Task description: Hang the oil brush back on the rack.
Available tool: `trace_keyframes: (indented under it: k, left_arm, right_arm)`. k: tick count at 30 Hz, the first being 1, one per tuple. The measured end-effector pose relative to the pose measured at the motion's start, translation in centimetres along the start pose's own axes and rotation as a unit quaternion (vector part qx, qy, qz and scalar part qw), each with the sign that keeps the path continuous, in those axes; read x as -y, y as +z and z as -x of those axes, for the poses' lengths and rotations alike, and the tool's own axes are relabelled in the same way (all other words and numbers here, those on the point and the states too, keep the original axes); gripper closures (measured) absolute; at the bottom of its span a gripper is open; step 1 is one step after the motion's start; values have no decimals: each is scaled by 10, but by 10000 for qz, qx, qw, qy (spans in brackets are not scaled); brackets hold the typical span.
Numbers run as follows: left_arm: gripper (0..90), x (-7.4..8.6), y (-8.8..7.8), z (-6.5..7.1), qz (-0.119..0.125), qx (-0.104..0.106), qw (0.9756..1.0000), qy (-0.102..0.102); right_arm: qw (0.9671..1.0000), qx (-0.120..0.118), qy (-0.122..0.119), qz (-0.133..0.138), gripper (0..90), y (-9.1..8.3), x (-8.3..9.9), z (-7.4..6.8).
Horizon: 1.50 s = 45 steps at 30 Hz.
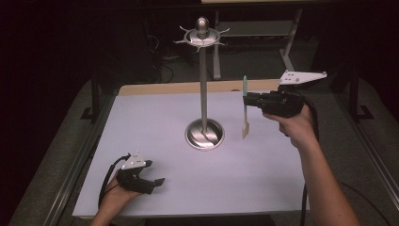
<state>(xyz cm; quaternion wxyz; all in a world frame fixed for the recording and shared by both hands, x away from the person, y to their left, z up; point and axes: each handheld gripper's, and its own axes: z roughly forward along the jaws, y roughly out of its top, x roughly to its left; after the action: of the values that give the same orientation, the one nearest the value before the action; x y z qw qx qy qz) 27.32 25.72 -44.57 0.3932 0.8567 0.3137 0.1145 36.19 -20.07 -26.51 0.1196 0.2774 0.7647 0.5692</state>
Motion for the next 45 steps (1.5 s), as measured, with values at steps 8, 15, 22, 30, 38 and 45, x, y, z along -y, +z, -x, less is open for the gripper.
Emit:
trace_keyframes:
  k: [8,15,22,30,38,45]
  left_arm:
    - [146,0,-1,0,-21,-1,10000,16]
    - [146,0,-1,0,-23,6,10000,20]
    - [146,0,-1,0,-16,12,10000,-8]
    - [146,0,-2,0,-47,17,10000,21]
    - [146,1,-2,0,2,18,10000,-29]
    - [146,1,-2,0,-1,20,10000,-30]
  right_arm:
    - [9997,-26,-202,143,782,-2,-30,-11]
    - [9990,-97,-340,270,783,-2,-51,-19]
    - [9984,-115,-454,330,783,1,-69,-22]
    - [9981,-132,-469,364,782,6,-81,-21]
    - [9982,-154,-504,296,782,12,-87,-22]
    - [9981,-155,-536,262,782,15,-89,-22]
